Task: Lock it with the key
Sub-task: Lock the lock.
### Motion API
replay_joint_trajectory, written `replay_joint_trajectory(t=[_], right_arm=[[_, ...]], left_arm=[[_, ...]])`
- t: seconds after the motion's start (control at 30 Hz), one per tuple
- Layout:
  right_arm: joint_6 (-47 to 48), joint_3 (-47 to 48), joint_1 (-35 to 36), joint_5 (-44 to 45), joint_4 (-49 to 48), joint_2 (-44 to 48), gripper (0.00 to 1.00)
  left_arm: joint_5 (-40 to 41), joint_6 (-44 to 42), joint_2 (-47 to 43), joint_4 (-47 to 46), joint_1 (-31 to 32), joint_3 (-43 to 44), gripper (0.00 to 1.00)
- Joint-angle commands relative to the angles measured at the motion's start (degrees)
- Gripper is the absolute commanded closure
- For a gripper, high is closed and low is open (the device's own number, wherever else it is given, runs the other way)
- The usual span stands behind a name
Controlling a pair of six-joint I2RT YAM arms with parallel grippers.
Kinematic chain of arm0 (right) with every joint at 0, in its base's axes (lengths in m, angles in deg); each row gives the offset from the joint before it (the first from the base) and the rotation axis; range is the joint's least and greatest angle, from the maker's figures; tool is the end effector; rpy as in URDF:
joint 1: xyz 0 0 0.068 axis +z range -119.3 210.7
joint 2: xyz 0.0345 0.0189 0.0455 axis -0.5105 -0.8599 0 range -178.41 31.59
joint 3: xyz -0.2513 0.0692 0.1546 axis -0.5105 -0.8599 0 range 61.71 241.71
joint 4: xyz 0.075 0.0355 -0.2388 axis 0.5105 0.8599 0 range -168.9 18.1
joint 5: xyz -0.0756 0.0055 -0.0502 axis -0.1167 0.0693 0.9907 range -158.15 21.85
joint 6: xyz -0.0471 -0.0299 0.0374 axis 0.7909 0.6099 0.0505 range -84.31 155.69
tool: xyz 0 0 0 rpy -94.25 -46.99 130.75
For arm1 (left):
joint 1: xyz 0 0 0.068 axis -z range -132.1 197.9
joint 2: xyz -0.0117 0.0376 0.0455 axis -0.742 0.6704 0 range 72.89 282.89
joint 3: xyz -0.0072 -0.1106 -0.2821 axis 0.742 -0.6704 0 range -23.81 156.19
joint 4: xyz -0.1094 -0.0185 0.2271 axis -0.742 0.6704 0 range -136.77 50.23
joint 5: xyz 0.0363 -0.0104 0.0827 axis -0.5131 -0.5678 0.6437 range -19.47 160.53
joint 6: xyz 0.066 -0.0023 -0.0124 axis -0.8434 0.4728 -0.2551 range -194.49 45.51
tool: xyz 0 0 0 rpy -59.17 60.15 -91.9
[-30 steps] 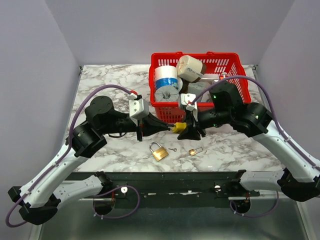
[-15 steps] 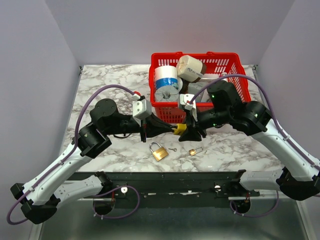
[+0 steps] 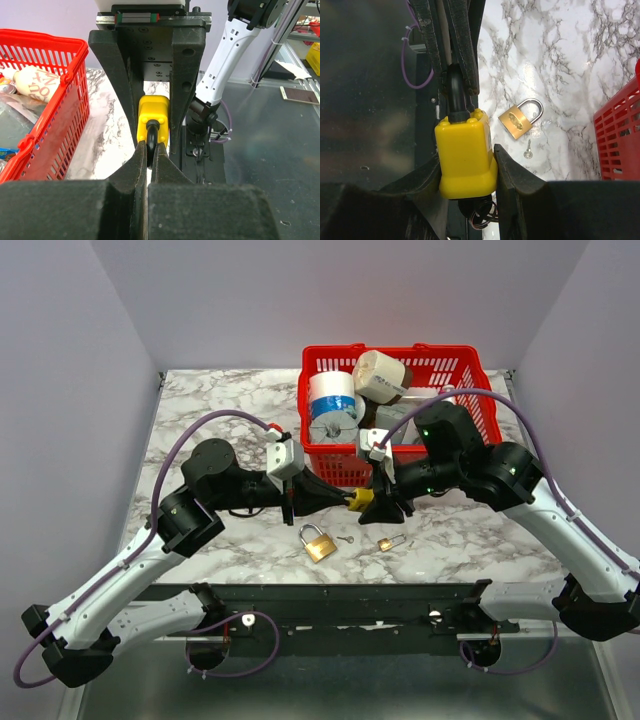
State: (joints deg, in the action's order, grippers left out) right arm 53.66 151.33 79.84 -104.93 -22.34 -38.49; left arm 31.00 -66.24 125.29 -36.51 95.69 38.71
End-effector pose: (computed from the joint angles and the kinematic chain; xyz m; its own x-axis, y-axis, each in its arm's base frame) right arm 0.1163 0.1836 0.4560 -0.0912 -0.4832 -0.8707 -0.9952 0.0139 0.0965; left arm 0.0935 -0.1539 0.4476 -0.1450 -0.0049 -0.9894 0.9883 0.0467 -0.1451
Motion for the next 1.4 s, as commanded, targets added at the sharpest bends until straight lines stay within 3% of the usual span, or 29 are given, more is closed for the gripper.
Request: replay_joint_trajectory(t=[0.0,0.43,0.53,0.57,0.63,0.67,0.73,0.77,0.87,1.13,1.23,1.37], right_arm=[[-1.4,3.6,1.1,-4.0,-18.6,-1.8,0.99],[-1.9,4.9,1.2,-3.2,-19.7,-2.6,0.99],[-2.7,4.0,1.2,-1.0,-19.9,-2.0,0.99],[-3.0,3.5,1.2,-0.4,-20.1,-1.6,0.99],[-3.6,2.3,1.1,1.7,-20.5,-1.1,0.99],[-4.5,1.4,1.0,2.4,-21.0,-0.8,0.99],[-5.7,0.6,0.7,4.7,-21.7,-0.6,0.99],[-6.8,0.3,0.3,5.5,-22.4,-0.5,0.99],[-9.4,-0.6,-0.8,9.7,-24.9,-0.1,0.99],[-11.9,-5.2,-1.0,21.4,-36.3,1.2,0.99],[-11.8,-3.2,-1.0,23.5,-37.7,-1.4,0.99],[-11.1,-0.8,-0.9,26.3,-38.0,-4.0,0.99]], left_arm=[[-1.5,2.4,3.6,0.5,3.5,-2.4,1.00],[-0.5,4.9,4.3,0.5,5.5,-4.3,1.00],[1.6,4.8,4.1,2.8,3.5,-1.8,1.00],[1.7,5.5,3.6,2.7,0.1,-1.2,0.98],[0.4,7.9,2.6,0.2,-4.0,-0.2,0.87],[0.2,10.4,2.2,-0.4,-6.2,0.7,0.72],[0.2,12.3,1.2,-0.8,-10.0,2.0,0.60],[0.1,14.2,1.0,-0.7,-10.9,3.3,0.49],[1.4,17.0,-0.2,-1.4,-13.4,4.9,0.34],[12.3,36.7,-0.6,-8.6,-18.1,5.8,0.19],[12.8,43.5,-0.1,-12.3,-19.1,3.4,0.07],[15.4,50.1,1.9,-10.4,-19.2,2.4,0.04]])
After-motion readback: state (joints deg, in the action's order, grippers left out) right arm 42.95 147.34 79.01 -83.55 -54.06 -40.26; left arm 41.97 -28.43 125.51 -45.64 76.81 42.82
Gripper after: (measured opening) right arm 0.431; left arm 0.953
